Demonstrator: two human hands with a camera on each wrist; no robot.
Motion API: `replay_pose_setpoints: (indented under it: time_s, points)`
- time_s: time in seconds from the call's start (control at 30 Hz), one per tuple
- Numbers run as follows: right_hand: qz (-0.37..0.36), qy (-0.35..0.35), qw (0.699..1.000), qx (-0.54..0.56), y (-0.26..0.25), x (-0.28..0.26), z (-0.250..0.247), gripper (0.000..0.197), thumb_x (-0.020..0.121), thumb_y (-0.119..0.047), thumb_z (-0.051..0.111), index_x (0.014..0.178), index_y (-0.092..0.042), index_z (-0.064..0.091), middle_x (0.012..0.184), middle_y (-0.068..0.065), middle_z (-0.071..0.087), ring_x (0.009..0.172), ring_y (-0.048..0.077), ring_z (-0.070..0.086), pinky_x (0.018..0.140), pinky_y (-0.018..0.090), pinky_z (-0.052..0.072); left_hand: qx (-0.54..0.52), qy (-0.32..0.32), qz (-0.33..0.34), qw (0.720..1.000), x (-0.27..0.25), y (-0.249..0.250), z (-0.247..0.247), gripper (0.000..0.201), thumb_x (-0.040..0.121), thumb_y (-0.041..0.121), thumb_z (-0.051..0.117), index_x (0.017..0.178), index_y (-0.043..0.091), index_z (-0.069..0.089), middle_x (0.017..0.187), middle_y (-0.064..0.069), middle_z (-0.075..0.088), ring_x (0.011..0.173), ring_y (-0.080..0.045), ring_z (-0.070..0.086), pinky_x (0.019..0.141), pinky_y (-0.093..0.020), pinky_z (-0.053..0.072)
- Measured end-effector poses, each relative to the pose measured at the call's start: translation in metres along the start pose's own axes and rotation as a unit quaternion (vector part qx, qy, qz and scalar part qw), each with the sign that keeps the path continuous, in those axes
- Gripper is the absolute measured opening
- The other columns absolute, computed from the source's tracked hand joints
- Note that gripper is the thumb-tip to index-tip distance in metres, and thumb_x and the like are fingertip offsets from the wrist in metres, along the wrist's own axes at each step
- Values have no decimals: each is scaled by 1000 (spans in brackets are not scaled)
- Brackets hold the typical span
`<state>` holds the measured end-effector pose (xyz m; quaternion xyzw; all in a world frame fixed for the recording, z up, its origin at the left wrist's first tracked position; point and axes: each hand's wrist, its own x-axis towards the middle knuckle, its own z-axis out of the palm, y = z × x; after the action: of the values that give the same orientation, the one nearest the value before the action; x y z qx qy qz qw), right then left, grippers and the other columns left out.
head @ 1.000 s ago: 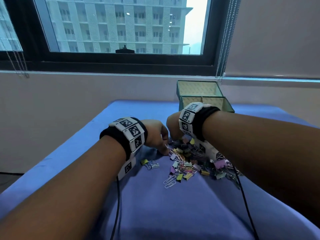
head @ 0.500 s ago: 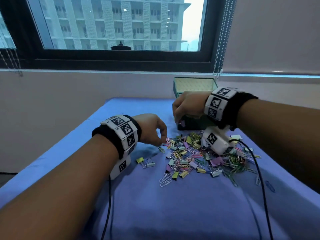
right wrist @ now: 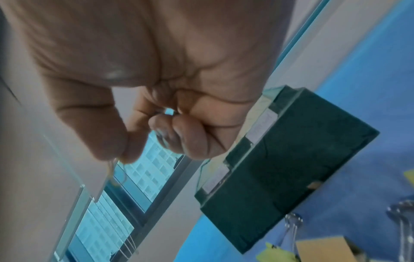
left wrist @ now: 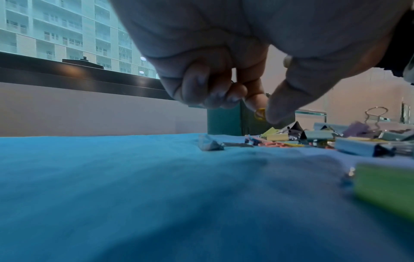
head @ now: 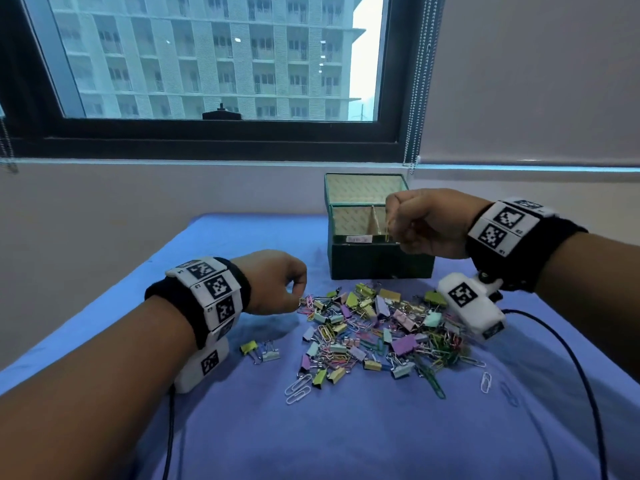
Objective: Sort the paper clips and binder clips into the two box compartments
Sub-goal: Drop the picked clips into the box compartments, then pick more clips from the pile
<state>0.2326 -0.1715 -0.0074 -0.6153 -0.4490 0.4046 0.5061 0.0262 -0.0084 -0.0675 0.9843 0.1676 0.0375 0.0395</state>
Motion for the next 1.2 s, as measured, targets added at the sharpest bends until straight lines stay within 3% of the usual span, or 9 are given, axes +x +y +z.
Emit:
replay_pose_setpoints:
  time_s: [0.17, 0.27, 0.37, 0.5, 0.67, 0.77, 0.83, 1.0, 1.2]
  points:
    - [-21, 133, 986, -99, -4, 12, -23, 24, 80, 5, 45, 63, -12, 44, 56, 3, 43, 48, 16, 37, 43, 21, 28, 4, 29, 12, 1000, 3, -4, 2, 14, 82, 21, 57, 72, 29, 51, 67, 10, 47, 60, -5, 43, 57, -17, 35]
    - [-10, 228, 874, -429, -3, 29, -39, 17, 82, -12, 56, 66, -16, 55, 61, 1, 54, 53, 18, 47, 55, 26, 38, -1, 34, 9, 999, 4, -5, 2, 9, 83, 20, 56, 77, 26, 55, 74, 9, 54, 68, -12, 50, 59, -15, 37]
    - [2, 203, 798, -567, 2, 38, -39, 20, 85, -12, 56, 97, -23, 67, 102, 1, 67, 81, 18, 59, 72, 28, 47, -10, 24, -1, 1000, 5, -6, 2, 8, 88, 20, 55, 83, 25, 56, 80, 7, 63, 73, -13, 56, 62, -17, 41]
    - [-18, 176, 822, -541, 2, 27, -38, 53, 83, -1, 51, 119, -38, 64, 128, -1, 59, 89, 17, 63, 72, 28, 53, -42, 23, -15, 999, 7, -8, 4, 20, 96, 23, 51, 81, 35, 45, 74, 8, 60, 62, -10, 53, 59, -21, 40]
    - [-46, 126, 802, -582, 22, -38, -42, 26, 85, -6, 55, 90, -29, 66, 82, -13, 59, 76, 11, 57, 67, 24, 40, -67, -37, -17, 997, 8, -8, -3, 16, 94, 27, 56, 81, 37, 52, 76, 7, 62, 64, -12, 54, 67, -27, 48]
    - [68, 4, 768, -636, 47, -71, -47, 25, 90, -19, 59, 103, -39, 65, 99, -15, 57, 94, 13, 58, 75, 22, 40, -78, -50, -16, 996, 19, -3, -21, 20, 90, 29, 62, 78, 44, 56, 72, 13, 60, 66, -8, 53, 71, -29, 48]
    - [77, 34, 762, -642, 55, -75, -56, 34, 92, -20, 55, 118, -40, 61, 113, -10, 50, 111, 16, 55, 86, 27, 40, -84, -22, -7, 996, 39, 11, -34, 22, 91, 26, 63, 74, 40, 58, 67, 14, 55, 65, -9, 49, 69, -28, 45]
    - [42, 58, 811, -581, 61, -63, -55, 35, 87, -15, 56, 112, -38, 67, 103, -12, 51, 107, 14, 56, 88, 28, 43, -68, 76, -31, 994, 113, 63, -55, 14, 93, 24, 59, 80, 28, 55, 78, 9, 58, 67, -10, 52, 62, -24, 41]
    - [61, 56, 781, -620, 68, -57, -53, 28, 83, -22, 64, 110, -28, 70, 110, -2, 60, 100, 23, 62, 84, 34, 52, -81, 96, -57, 990, 167, 118, -45, 20, 93, 9, 52, 102, 16, 68, 94, 0, 61, 81, -19, 57, 68, -26, 44]
